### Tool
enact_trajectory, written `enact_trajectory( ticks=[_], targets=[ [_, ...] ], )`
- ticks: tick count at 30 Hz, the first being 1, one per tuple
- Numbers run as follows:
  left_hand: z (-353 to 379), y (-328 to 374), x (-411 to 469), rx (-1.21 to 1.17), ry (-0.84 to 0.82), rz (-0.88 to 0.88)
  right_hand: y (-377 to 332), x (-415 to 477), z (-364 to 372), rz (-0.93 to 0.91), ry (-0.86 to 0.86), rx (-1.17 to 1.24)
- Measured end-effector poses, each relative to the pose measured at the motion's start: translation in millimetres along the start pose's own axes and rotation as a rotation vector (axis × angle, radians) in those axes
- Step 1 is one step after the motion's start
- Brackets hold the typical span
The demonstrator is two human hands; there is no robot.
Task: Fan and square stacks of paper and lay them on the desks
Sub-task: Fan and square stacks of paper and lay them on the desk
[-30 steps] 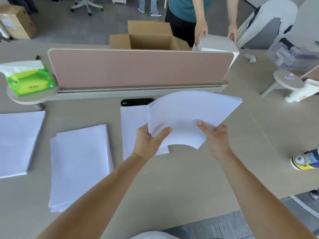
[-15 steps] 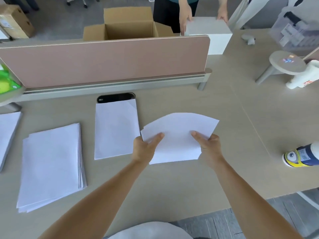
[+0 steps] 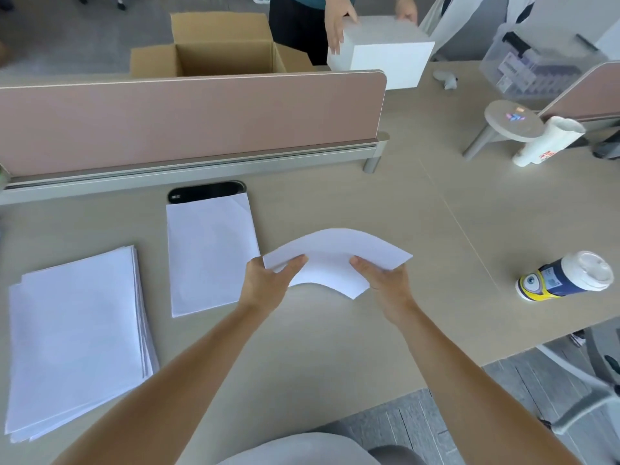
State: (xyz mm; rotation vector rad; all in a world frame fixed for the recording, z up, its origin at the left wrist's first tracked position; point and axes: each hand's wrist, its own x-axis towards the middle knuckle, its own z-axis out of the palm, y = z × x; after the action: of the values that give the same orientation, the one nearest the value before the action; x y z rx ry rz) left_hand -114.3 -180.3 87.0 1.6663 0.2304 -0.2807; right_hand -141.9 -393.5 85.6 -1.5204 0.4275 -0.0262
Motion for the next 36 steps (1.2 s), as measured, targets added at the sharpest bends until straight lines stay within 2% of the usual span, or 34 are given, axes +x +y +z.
enact_trajectory(
  ticks=[2,7,13,19,27,36],
  targets=[
    [-3,2,-3,-0.033,0.014,0.006,-2,-2,1,-0.025,0.0,-0.003],
    [-12,-10,1,-0.066,-0.095,-0.015,2,-4,-3,0.001,0.015,-0.065],
    [-5,-5,7,-0.11,-0.067,-0.064,-4,-2,0,-0.022,0.05,-0.052],
    [-8,1,17,0.006,-0.259,-0.06,1,3,-14,0.042,0.061,-0.089],
    [-2,-3,17,-0.099,-0.162,-0.075,0,7,-14,-0.035,0.006,0.01],
    [-9,-9,26,-0.007,-0.222,-0.087,4,10,-18,-0.021,-0.091,-0.003]
  ],
)
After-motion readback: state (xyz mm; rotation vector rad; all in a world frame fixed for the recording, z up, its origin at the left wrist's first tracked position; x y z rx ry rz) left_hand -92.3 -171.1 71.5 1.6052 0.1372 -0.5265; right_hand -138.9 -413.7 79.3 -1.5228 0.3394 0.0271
